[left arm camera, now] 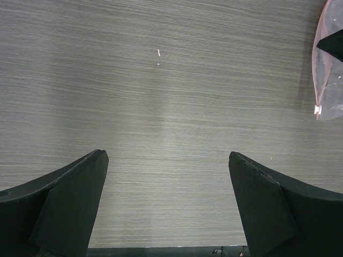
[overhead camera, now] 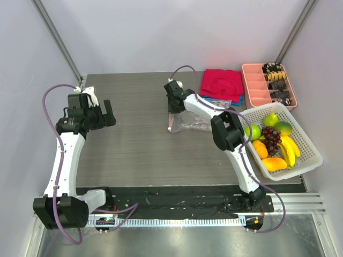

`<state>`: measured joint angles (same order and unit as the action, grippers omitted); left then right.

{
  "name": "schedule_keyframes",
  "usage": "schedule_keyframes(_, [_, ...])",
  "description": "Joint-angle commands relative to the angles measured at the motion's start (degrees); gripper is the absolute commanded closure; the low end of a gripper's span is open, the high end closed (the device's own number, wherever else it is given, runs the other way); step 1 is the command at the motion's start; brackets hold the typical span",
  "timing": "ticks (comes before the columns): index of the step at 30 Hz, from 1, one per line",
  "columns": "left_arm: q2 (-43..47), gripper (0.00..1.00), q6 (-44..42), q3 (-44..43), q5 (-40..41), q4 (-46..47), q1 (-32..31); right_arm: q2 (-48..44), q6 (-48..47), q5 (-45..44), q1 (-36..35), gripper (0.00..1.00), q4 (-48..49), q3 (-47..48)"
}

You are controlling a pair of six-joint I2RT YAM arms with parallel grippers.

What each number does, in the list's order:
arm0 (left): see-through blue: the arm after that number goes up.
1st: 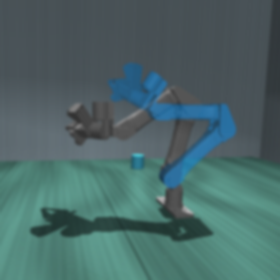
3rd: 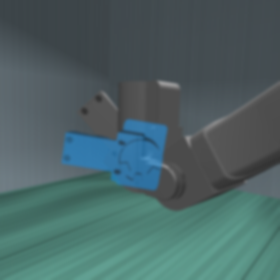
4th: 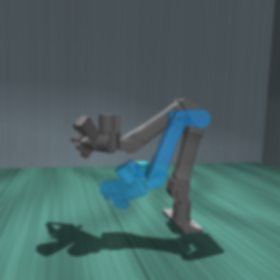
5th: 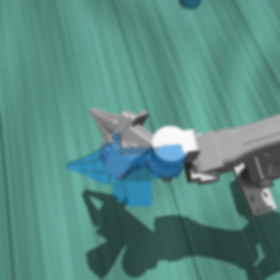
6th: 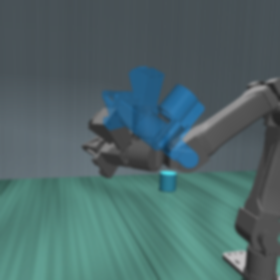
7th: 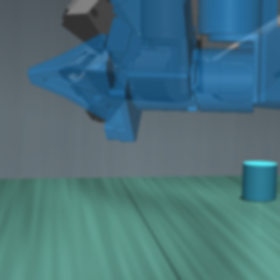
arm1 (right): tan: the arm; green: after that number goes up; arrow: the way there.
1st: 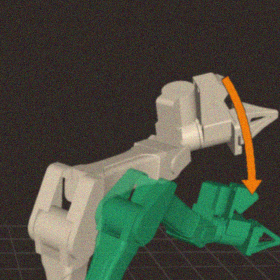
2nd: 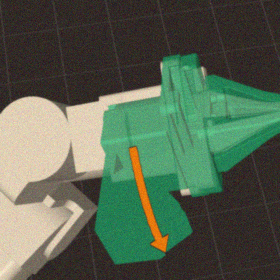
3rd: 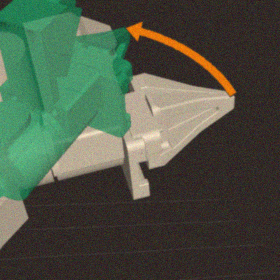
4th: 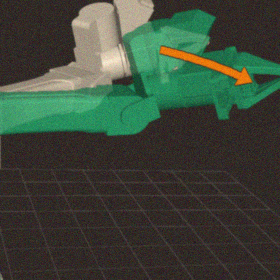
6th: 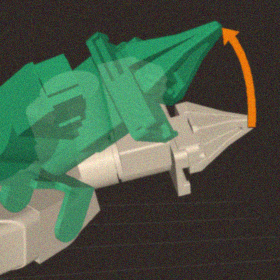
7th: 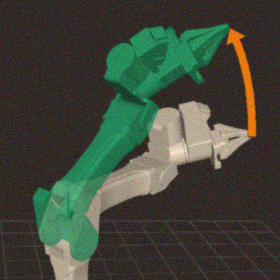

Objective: Place the food in the zip-top bag and seal the zipper
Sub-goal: Pick up the zipper food storage bag at the center of the board.

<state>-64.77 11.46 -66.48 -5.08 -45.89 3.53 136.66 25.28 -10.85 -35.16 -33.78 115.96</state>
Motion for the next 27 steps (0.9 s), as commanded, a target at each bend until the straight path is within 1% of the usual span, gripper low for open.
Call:
schedule_keyframes(1, [0.44, 0.00, -1.18, -1.37, -1.33, 2.38, 0.34, -6.22, 0.83, 10.04, 1.49, 0.99, 1.17, 1.12])
schedule_keyframes(2, [0.35, 0.00, -1.27, -1.55, -3.16, 2.56, 0.34, -7.45, 0.30, 14.32, 1.84, 0.99, 2.13, 0.06])
schedule_keyframes(3, [0.44, 0.00, -1.44, -1.55, -4.14, 2.82, 0.34, -10.59, -0.66, 18.98, 2.46, 0.99, 5.01, -1.34])
schedule_keyframes(4, [0.52, 0.00, -1.53, -1.64, -5.54, 3.61, 0.25, -12.45, -1.36, 22.16, 2.81, 0.99, 7.04, -5.01])
schedule_keyframes(5, [0.87, 0.00, -1.53, -1.90, -8.34, 4.05, 0.34, -16.65, -1.98, 24.80, 3.16, 0.99, 9.06, -6.87])
schedule_keyframes(6, [1.14, 0.00, -1.36, -2.08, -10.19, 4.75, 0.34, -18.34, -2.42, 28.65, 3.86, 0.99, 12.13, -8.37])
schedule_keyframes(7, [1.40, 0.00, -0.83, -2.25, -11.43, 6.50, 0.25, -20.19, -2.34, 30.69, 4.13, 0.99, 13.38, -9.60])
schedule_keyframes(9, [1.58, 0.00, 0.66, -4.08, -15.54, 8.26, 0.25, -23.87, 0.28, 34.91, 4.57, 0.99, 17.23, -9.44])
schedule_keyframes(11, [0.79, 0.00, 1.54, -6.55, -17.06, 9.76, 0.25, -25.56, 4.93, 40.62, 4.48, 0.99, 21.19, -7.60])
schedule_keyframes(12, [-0.26, 0.00, 2.07, -10.21, -18.28, 9.77, 0.34, -26.78, 12.53, 42.39, 4.48, 0.99, 27.22, -7.24])
schedule_keyframes(13, [-1.05, 0.00, 2.33, -11.99, -18.65, 9.33, 0.34, -27.23, 16.95, 45.62, 4.40, 0.99, 31.10, -7.33])
schedule_keyframes(14, [-1.75, 0.00, 3.20, -14.10, -18.65, 8.98, 0.34, -27.58, 21.52, 46.61, 4.40, 0.99, 35.49, -7.42])
schedule_keyframes(15, [-2.46, 0.00, 3.82, -15.94, -18.74, 8.45, 0.34, -27.59, 27.22, 47.49, 4.31, 0.99, 42.67, -7.50])
schedule_keyframes(16, [-3.86, 0.00, 5.13, -19.27, -18.91, 7.23, 0.25, -27.50, 36.33, 48.29, 4.05, 0.99, 45.70, -7.77])
schedule_keyframes(18, [-4.74, 0.00, 5.76, -21.49, -19.17, 6.25, 0.34, -27.32, 44.47, 48.82, 4.13, 0.99, 50.97, -8.64])
schedule_keyframes(19, [-5.01, 0.00, 6.55, -22.46, -19.09, 5.99, 0.34, -27.85, 49.90, 49.08, 4.04, 0.99, 53.01, -11.61])
schedule_keyframes(21, [-4.49, 0.00, 6.73, -21.68, -19.44, 6.33, 0.34, -28.81, 49.70, 49.00, 4.13, 0.99, 53.91, -15.48])
schedule_keyframes(22, [-3.79, 0.00, 6.73, -20.98, -19.79, 7.21, 0.34, -29.51, 47.08, 48.74, 4.22, 0.99, 52.51, -19.07])
schedule_keyframes(23, [-3.52, 0.00, 6.64, -18.89, -21.10, 7.56, 0.25, -30.91, 41.57, 46.82, 4.22, 0.99, 50.59, -21.02])
schedule_keyframes(24, [-3.34, 0.00, 6.55, -17.99, -21.72, 7.74, 0.25, -31.45, 39.26, 45.67, 4.13, 0.99, 48.22, -25.48])
schedule_keyframes(26, [-4.04, 0.00, 5.86, -16.33, -24.69, 6.43, 0.34, -31.98, 35.48, 43.21, 4.66, 0.99, 45.92, -29.90])
schedule_keyframes(27, [-4.57, 0.00, 5.59, -15.79, -25.76, 5.73, 0.34, -31.98, 34.41, 41.19, 4.83, 0.99, 44.60, -33.83])
